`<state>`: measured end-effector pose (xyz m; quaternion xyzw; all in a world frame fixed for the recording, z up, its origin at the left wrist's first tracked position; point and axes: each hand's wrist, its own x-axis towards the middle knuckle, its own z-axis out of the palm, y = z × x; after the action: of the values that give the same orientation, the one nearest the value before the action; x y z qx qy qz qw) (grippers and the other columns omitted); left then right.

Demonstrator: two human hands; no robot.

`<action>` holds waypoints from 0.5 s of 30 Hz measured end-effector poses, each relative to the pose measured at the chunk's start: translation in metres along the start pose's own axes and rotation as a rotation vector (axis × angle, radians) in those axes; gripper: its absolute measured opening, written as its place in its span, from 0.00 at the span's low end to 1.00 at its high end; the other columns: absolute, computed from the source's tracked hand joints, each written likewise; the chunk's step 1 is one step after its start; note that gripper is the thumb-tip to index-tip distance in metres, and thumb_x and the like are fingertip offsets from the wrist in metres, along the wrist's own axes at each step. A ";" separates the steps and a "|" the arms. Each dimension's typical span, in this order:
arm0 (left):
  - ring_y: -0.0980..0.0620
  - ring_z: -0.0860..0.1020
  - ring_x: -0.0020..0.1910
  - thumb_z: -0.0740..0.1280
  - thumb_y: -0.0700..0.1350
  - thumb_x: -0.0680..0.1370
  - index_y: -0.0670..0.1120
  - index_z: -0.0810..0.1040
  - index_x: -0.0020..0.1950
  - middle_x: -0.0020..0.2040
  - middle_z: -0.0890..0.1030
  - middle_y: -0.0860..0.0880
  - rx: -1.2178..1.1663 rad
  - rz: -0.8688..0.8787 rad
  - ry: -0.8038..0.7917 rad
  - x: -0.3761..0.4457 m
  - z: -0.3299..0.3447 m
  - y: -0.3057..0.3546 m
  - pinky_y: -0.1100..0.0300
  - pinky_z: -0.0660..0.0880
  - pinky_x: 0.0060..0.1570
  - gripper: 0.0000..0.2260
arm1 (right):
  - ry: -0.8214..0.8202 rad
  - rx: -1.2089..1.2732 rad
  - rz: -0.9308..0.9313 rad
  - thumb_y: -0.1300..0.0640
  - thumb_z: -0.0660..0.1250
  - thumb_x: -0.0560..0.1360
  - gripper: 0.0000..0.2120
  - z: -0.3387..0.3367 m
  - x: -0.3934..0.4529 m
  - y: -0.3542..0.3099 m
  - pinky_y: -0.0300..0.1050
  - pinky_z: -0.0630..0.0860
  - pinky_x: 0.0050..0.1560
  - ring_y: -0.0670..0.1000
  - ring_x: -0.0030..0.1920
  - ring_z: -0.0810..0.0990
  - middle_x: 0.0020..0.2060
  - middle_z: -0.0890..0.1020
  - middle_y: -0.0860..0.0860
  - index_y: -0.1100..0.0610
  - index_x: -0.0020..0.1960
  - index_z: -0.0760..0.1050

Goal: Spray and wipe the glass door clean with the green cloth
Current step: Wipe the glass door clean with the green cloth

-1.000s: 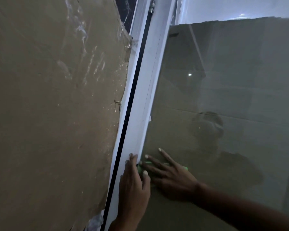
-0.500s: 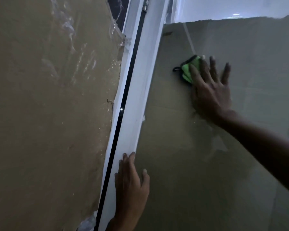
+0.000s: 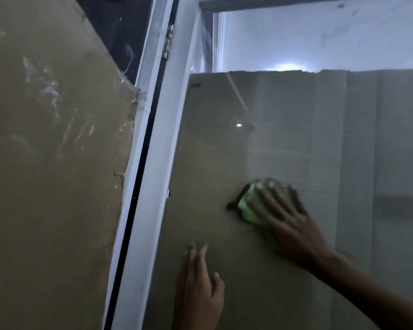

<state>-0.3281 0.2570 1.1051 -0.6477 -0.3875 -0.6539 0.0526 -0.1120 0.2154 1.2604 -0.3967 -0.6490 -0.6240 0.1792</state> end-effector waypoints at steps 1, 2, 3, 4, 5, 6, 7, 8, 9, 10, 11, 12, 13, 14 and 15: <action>0.38 0.78 0.65 0.59 0.52 0.70 0.49 0.72 0.69 0.69 0.77 0.41 0.036 -0.022 -0.025 0.002 0.003 -0.002 0.42 0.80 0.54 0.27 | 0.028 -0.012 0.217 0.50 0.57 0.81 0.32 -0.002 0.005 0.017 0.70 0.52 0.78 0.62 0.81 0.56 0.81 0.56 0.58 0.50 0.83 0.52; 0.38 0.79 0.64 0.59 0.53 0.69 0.48 0.74 0.68 0.68 0.78 0.41 0.075 -0.044 -0.055 0.003 0.006 -0.004 0.43 0.80 0.52 0.28 | 0.049 -0.011 0.413 0.50 0.58 0.80 0.34 -0.005 0.006 0.030 0.70 0.49 0.78 0.62 0.81 0.53 0.82 0.54 0.59 0.51 0.83 0.51; 0.38 0.79 0.63 0.59 0.53 0.68 0.48 0.76 0.67 0.67 0.78 0.42 0.101 -0.054 -0.082 0.005 0.007 -0.004 0.44 0.80 0.52 0.28 | 0.065 -0.007 0.551 0.50 0.59 0.79 0.35 -0.009 0.005 0.038 0.70 0.47 0.78 0.62 0.82 0.50 0.82 0.52 0.59 0.53 0.83 0.51; 0.39 0.80 0.62 0.58 0.54 0.68 0.49 0.76 0.66 0.66 0.79 0.42 0.120 -0.062 -0.098 0.006 0.008 -0.004 0.45 0.80 0.51 0.28 | 0.071 -0.003 0.627 0.51 0.59 0.79 0.35 -0.008 0.003 0.039 0.70 0.47 0.78 0.62 0.82 0.48 0.82 0.51 0.61 0.54 0.83 0.52; 0.39 0.81 0.61 0.58 0.54 0.68 0.49 0.77 0.65 0.64 0.80 0.43 0.128 -0.062 -0.100 0.007 0.008 -0.004 0.45 0.80 0.50 0.27 | 0.074 -0.003 0.642 0.50 0.58 0.80 0.34 -0.006 -0.001 0.033 0.70 0.48 0.78 0.62 0.82 0.48 0.82 0.51 0.62 0.56 0.83 0.52; 0.39 0.81 0.60 0.58 0.53 0.68 0.49 0.77 0.65 0.63 0.81 0.43 0.109 -0.060 -0.092 0.010 0.008 -0.002 0.47 0.80 0.50 0.26 | 0.067 0.003 0.596 0.49 0.56 0.81 0.33 -0.003 -0.006 0.021 0.70 0.50 0.77 0.63 0.82 0.49 0.81 0.52 0.63 0.57 0.83 0.53; 0.41 0.82 0.59 0.58 0.53 0.69 0.50 0.78 0.64 0.62 0.82 0.45 0.061 -0.058 -0.076 0.012 0.007 0.003 0.50 0.80 0.51 0.25 | 0.051 0.008 0.511 0.47 0.52 0.83 0.31 -0.001 -0.011 0.004 0.69 0.52 0.77 0.64 0.81 0.51 0.81 0.53 0.63 0.57 0.83 0.53; 0.44 0.82 0.58 0.58 0.52 0.70 0.52 0.78 0.63 0.61 0.82 0.46 -0.001 -0.051 -0.055 0.014 0.005 0.014 0.56 0.79 0.52 0.23 | 0.019 0.017 0.402 0.45 0.47 0.84 0.30 0.004 -0.019 -0.015 0.69 0.53 0.76 0.64 0.81 0.52 0.81 0.54 0.63 0.57 0.82 0.55; 0.48 0.81 0.57 0.59 0.51 0.71 0.53 0.78 0.63 0.60 0.83 0.48 -0.070 -0.028 -0.040 0.015 0.004 0.026 0.61 0.76 0.52 0.21 | -0.010 0.022 0.298 0.44 0.44 0.84 0.30 0.009 -0.027 -0.036 0.68 0.54 0.75 0.64 0.81 0.53 0.81 0.55 0.63 0.57 0.82 0.57; 0.54 0.80 0.54 0.59 0.51 0.71 0.54 0.78 0.62 0.58 0.83 0.51 -0.124 0.001 -0.020 0.014 0.005 0.040 0.65 0.74 0.49 0.20 | -0.024 0.028 0.222 0.44 0.42 0.84 0.30 0.013 -0.035 -0.053 0.68 0.56 0.74 0.63 0.81 0.55 0.80 0.58 0.62 0.57 0.81 0.60; 0.58 0.78 0.51 0.60 0.52 0.71 0.56 0.78 0.61 0.57 0.82 0.53 -0.167 0.023 -0.025 0.012 0.005 0.053 0.68 0.72 0.44 0.19 | -0.025 0.024 0.182 0.45 0.43 0.85 0.29 0.016 -0.042 -0.067 0.67 0.58 0.73 0.62 0.80 0.57 0.80 0.61 0.61 0.57 0.80 0.63; 0.60 0.78 0.48 0.60 0.53 0.71 0.59 0.76 0.61 0.57 0.82 0.55 -0.203 0.017 -0.042 0.009 0.005 0.063 0.70 0.71 0.41 0.19 | -0.009 0.011 0.174 0.47 0.44 0.86 0.27 0.020 -0.050 -0.077 0.66 0.60 0.72 0.61 0.79 0.60 0.78 0.64 0.60 0.56 0.78 0.66; 0.61 0.78 0.48 0.59 0.56 0.70 0.64 0.73 0.62 0.57 0.81 0.57 -0.266 -0.014 -0.079 0.007 0.005 0.070 0.71 0.71 0.40 0.20 | 0.021 -0.008 0.183 0.48 0.45 0.86 0.26 0.024 -0.056 -0.083 0.65 0.63 0.71 0.60 0.78 0.62 0.77 0.67 0.60 0.55 0.77 0.68; 0.61 0.79 0.50 0.57 0.59 0.68 0.71 0.68 0.63 0.58 0.80 0.60 -0.319 -0.056 -0.087 0.004 0.006 0.073 0.71 0.71 0.43 0.22 | 0.049 -0.031 0.192 0.49 0.46 0.86 0.24 0.026 -0.063 -0.085 0.64 0.65 0.70 0.59 0.77 0.64 0.75 0.70 0.59 0.55 0.76 0.69; 0.61 0.79 0.52 0.55 0.62 0.66 0.78 0.60 0.63 0.59 0.79 0.61 -0.347 -0.079 -0.077 0.000 0.010 0.074 0.70 0.71 0.48 0.25 | 0.076 -0.062 0.194 0.48 0.49 0.86 0.23 0.027 -0.069 -0.084 0.63 0.66 0.69 0.58 0.77 0.65 0.74 0.71 0.58 0.53 0.76 0.69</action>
<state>-0.2774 0.2113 1.1361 -0.6557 -0.2958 -0.6874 -0.1007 -0.1245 0.2286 1.1495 -0.4391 -0.5804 -0.6382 0.2510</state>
